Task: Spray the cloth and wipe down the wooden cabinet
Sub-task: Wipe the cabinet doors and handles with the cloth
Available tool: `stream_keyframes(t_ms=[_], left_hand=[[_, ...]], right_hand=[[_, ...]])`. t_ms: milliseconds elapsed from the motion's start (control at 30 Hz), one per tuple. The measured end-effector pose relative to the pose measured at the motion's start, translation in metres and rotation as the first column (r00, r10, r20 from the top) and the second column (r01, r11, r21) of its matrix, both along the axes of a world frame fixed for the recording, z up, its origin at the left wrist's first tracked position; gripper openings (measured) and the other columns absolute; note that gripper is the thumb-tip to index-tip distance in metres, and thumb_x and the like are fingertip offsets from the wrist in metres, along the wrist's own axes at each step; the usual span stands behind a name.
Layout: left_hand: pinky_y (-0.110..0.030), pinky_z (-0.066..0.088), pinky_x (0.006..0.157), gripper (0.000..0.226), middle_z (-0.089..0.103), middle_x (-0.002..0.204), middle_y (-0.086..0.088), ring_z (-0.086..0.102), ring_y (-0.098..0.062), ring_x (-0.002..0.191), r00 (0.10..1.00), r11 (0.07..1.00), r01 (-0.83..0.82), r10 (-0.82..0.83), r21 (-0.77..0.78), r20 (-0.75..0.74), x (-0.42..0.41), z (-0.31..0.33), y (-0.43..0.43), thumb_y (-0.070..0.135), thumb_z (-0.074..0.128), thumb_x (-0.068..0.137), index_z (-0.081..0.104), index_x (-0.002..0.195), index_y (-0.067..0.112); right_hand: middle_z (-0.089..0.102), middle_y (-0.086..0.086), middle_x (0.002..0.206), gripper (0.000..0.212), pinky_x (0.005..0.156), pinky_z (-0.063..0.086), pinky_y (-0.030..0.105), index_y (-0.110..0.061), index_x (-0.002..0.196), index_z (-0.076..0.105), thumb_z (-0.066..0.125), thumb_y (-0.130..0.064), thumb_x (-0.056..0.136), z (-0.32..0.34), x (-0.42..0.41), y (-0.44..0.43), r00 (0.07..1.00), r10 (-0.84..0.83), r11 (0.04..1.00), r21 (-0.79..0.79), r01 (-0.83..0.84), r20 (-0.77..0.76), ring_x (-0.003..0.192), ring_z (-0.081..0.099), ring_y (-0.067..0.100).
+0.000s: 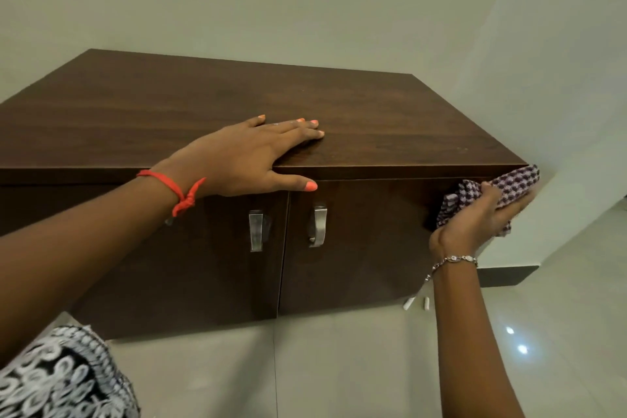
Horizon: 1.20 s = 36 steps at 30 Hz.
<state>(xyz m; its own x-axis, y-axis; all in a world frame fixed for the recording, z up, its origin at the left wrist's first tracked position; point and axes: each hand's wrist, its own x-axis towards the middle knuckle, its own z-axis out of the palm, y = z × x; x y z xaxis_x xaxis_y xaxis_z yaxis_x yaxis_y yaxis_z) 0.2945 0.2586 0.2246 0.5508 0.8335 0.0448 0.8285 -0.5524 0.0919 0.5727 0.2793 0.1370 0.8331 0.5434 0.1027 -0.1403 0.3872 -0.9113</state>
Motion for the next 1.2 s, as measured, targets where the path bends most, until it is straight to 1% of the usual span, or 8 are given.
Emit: stream_keyframes(t_ms=[267, 433, 533, 700, 800, 900, 1000, 1200], left_hand=[[-0.038, 0.016, 0.115, 0.082, 0.018, 0.154, 0.009, 0.020, -0.009, 0.139, 0.993, 0.998, -0.024, 0.017, 0.060, 0.118, -0.001, 0.003, -0.010, 0.075, 0.022, 0.075, 0.017, 0.145, 0.032], [-0.036, 0.034, 0.105, 0.070, 0.031, 0.149, 0.010, 0.034, -0.010, 0.133, 0.961, 0.995, -0.064, 0.042, 0.072, 0.272, -0.003, 0.006, -0.019, 0.063, 0.033, 0.081, 0.028, 0.142, 0.028], [-0.032, 0.029, 0.106, 0.067, 0.029, 0.150, 0.012, 0.031, -0.009, 0.134, 0.941, 0.995, -0.067, 0.037, 0.077, 0.335, -0.010, 0.007, -0.024, 0.060, 0.035, 0.082, 0.030, 0.141, 0.028], [-0.028, 0.002, 0.112, 0.082, 0.013, 0.154, 0.010, 0.015, -0.005, 0.140, 0.991, 0.989, -0.058, 0.040, 0.135, 0.130, -0.038, 0.005, -0.029, 0.072, 0.025, 0.077, 0.022, 0.145, 0.025], [-0.032, -0.005, 0.113, 0.088, 0.006, 0.155, 0.010, 0.006, -0.003, 0.140, 0.998, 0.990, -0.061, 0.056, 0.126, 0.041, -0.042, 0.001, -0.025, 0.075, 0.020, 0.073, 0.015, 0.146, 0.026], [-0.036, -0.004, 0.114, 0.091, 0.003, 0.156, 0.009, 0.004, -0.003, 0.140, 0.997, 0.991, -0.076, 0.076, 0.109, 0.008, -0.037, -0.001, -0.022, 0.077, 0.018, 0.071, 0.011, 0.146, 0.027], [-0.039, 0.002, 0.117, 0.086, 0.006, 0.156, 0.010, 0.005, -0.003, 0.140, 0.993, 0.988, -0.094, 0.083, 0.125, 0.087, -0.038, -0.003, -0.021, 0.075, 0.019, 0.074, 0.014, 0.146, 0.027], [-0.038, 0.003, 0.116, 0.081, 0.010, 0.155, 0.009, 0.007, -0.002, 0.140, 0.981, 0.986, -0.112, 0.091, 0.121, 0.173, -0.039, -0.005, -0.021, 0.070, 0.018, 0.076, 0.015, 0.145, 0.028]], right_hand=[[0.056, -0.001, 0.118, 0.039, 0.085, 0.046, 0.028, -0.018, 0.128, 0.050, 0.046, -0.031, 0.092, -0.002, 0.029, -0.018, 0.892, 0.090, 0.991, -0.049, -0.124, -0.443, 0.103, 0.053, 0.016], [0.052, 0.007, 0.122, 0.051, 0.087, 0.044, 0.035, -0.013, 0.130, 0.043, 0.047, -0.040, 0.087, 0.009, 0.029, -0.071, 0.782, 0.388, 0.917, 0.291, -0.273, -0.487, 0.102, 0.053, 0.021], [0.057, 0.012, 0.122, 0.075, 0.083, 0.049, 0.040, -0.011, 0.122, 0.047, 0.071, -0.041, 0.058, 0.014, 0.010, -0.102, 0.713, 0.468, 0.880, 0.353, -0.319, -0.522, 0.110, 0.056, 0.030], [0.067, 0.000, 0.109, 0.030, 0.085, 0.049, 0.035, -0.019, 0.117, 0.057, 0.057, -0.019, 0.087, 0.002, -0.032, -0.123, 0.713, 0.425, 0.902, 0.196, -0.384, -0.558, 0.104, 0.061, 0.020], [0.064, -0.002, 0.110, 0.041, 0.069, 0.056, 0.025, -0.023, 0.120, 0.055, 0.062, -0.008, 0.083, -0.007, -0.062, -0.122, 0.864, 0.337, 0.934, 0.019, -0.356, -0.374, 0.100, 0.062, 0.020], [0.050, 0.002, 0.125, 0.049, 0.069, 0.053, 0.011, -0.034, 0.116, 0.052, 0.064, -0.004, 0.078, -0.006, -0.096, -0.121, 0.950, 0.230, 0.972, -0.006, -0.234, 0.213, 0.107, 0.055, 0.015], [0.036, 0.009, 0.135, 0.052, 0.101, 0.041, 0.017, -0.019, 0.127, 0.046, 0.058, -0.014, 0.077, -0.018, -0.124, -0.107, 0.628, 0.088, 0.968, 0.083, -0.238, 0.773, 0.125, 0.040, 0.020], [0.025, 0.015, 0.141, 0.082, 0.104, 0.018, 0.066, -0.014, 0.135, 0.035, 0.079, -0.016, 0.066, -0.070, -0.160, -0.075, 0.180, 0.076, 0.995, -0.062, -0.084, 0.981, 0.144, 0.000, 0.022]])
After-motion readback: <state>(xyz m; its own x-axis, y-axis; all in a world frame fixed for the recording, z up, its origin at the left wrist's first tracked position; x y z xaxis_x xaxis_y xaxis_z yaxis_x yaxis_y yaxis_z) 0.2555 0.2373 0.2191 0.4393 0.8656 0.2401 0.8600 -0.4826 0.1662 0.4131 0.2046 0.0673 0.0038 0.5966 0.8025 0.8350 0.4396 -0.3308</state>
